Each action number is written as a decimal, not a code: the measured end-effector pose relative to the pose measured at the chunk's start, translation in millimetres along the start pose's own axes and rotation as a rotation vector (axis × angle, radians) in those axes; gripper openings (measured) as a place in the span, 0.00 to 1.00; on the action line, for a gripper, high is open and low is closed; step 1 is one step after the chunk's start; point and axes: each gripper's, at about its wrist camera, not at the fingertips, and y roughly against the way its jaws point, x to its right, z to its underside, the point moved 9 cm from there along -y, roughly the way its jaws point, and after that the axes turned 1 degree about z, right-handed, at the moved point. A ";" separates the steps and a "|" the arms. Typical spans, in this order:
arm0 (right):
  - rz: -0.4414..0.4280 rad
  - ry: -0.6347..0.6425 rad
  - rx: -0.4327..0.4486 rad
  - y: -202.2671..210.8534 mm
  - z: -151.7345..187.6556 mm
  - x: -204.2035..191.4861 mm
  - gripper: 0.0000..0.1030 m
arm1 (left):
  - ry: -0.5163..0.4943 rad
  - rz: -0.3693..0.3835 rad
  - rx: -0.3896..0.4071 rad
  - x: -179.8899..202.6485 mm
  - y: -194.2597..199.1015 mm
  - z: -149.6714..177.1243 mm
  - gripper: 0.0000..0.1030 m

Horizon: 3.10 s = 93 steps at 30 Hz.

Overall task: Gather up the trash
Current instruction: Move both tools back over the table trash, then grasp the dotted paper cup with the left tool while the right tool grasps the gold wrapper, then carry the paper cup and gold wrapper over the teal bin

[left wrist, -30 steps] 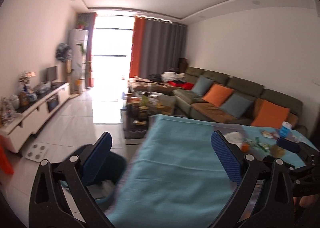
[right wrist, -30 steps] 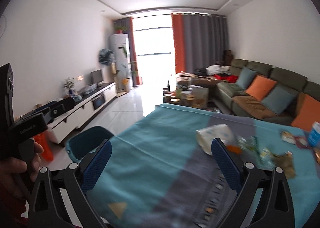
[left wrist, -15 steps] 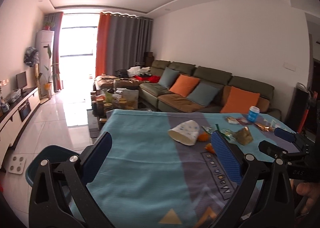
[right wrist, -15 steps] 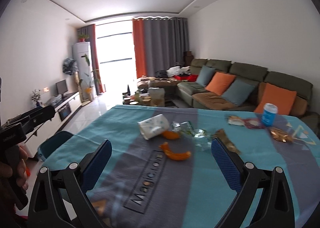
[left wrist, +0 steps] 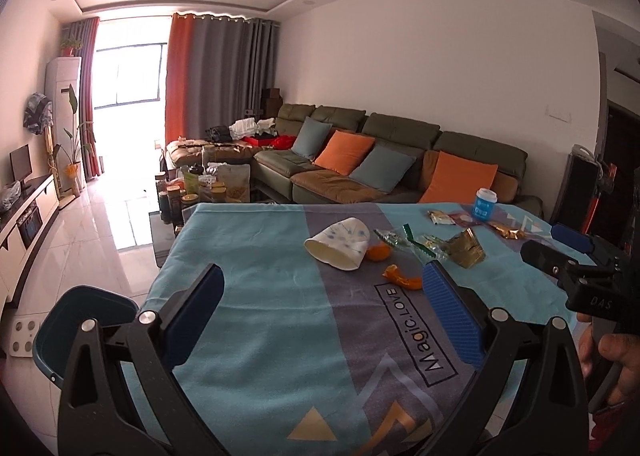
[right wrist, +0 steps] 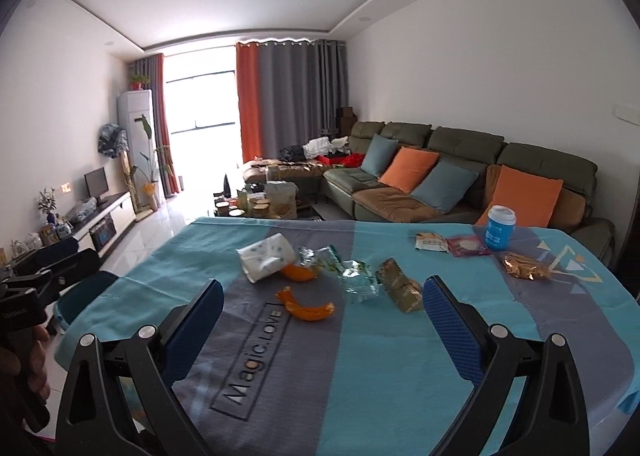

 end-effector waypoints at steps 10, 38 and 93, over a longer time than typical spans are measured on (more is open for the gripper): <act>0.067 0.003 -0.100 -51.8 5.8 42.9 0.93 | -0.014 0.025 -0.069 6.6 -57.5 -1.3 0.95; 0.050 -0.007 -0.363 -161.7 36.8 84.2 0.25 | -0.089 0.111 -0.246 31.9 -238.3 2.8 0.95; -0.035 -0.031 -0.204 -101.1 -20.1 46.7 0.01 | -0.021 0.254 -0.246 -6.1 -179.6 -5.4 0.81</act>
